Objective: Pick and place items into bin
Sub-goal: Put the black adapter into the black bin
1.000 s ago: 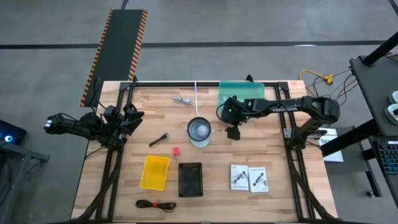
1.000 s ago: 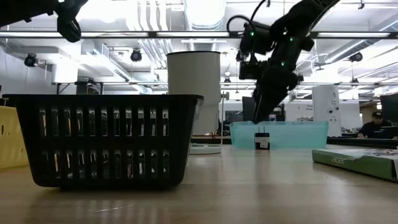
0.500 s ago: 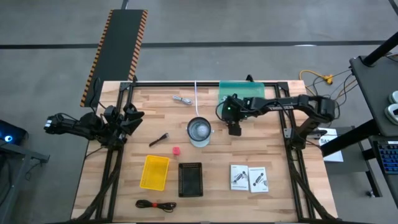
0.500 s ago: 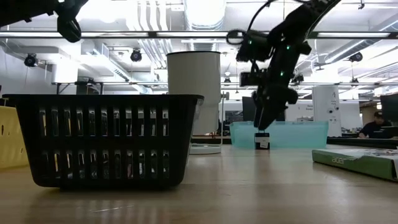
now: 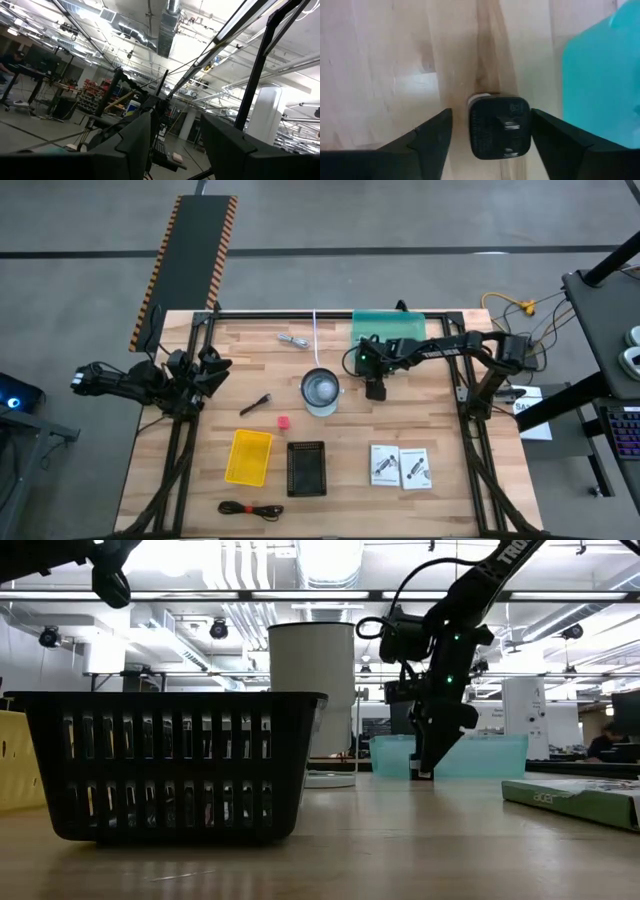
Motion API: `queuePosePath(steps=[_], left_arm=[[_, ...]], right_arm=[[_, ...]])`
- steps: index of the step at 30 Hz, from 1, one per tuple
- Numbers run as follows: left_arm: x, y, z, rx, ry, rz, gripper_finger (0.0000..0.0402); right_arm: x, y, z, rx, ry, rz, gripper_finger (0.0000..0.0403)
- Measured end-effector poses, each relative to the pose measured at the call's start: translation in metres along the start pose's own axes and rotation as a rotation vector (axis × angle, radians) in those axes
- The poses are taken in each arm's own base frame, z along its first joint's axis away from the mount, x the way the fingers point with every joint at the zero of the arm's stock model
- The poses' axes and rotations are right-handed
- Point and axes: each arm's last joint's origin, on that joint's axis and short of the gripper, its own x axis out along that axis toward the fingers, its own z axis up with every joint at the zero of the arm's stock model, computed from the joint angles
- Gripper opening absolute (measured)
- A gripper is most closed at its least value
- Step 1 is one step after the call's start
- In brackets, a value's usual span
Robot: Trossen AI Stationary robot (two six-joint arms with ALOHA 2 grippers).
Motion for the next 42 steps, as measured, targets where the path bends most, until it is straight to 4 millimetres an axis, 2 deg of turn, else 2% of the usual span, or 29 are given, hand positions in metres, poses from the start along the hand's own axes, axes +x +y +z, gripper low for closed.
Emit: queuePosePath(steps=[7,13,18,25,29,33,37,42], left_arm=[[0.000,0.000,-0.001,0.002,0.005,0.001,0.0157],[0.000,0.000,-0.001,0.003,0.008,0.002,0.0157],[0.000,0.000,-0.001,0.002,0.008,0.001,0.0157],[0.000,0.000,-0.001,0.003,0.007,0.002,0.0157],[0.000,0.000,-0.001,0.004,0.010,0.002,0.0157],[0.002,0.000,-0.004,0.010,0.030,0.008,0.0157],[0.005,0.001,-0.008,0.019,0.055,0.015,0.0157],[0.007,0.001,-0.012,0.026,0.076,0.021,0.0157]], right_arm=[[-0.003,0.000,0.001,0.030,-0.013,-0.003,0.0135],[-0.015,0.001,0.001,0.105,-0.046,0.034,0.0134],[-0.046,0.003,0.004,0.203,-0.153,0.112,0.0134],[-0.113,0.026,0.002,0.258,-0.392,0.273,0.0134],[-0.154,0.041,0.003,0.246,-0.611,0.333,0.0134],[-0.186,0.055,0.010,0.219,-0.866,0.395,0.0134],[-0.202,0.074,0.018,0.175,-1.016,0.477,0.0134],[-0.200,0.106,0.025,0.093,-0.988,0.558,0.0134]])
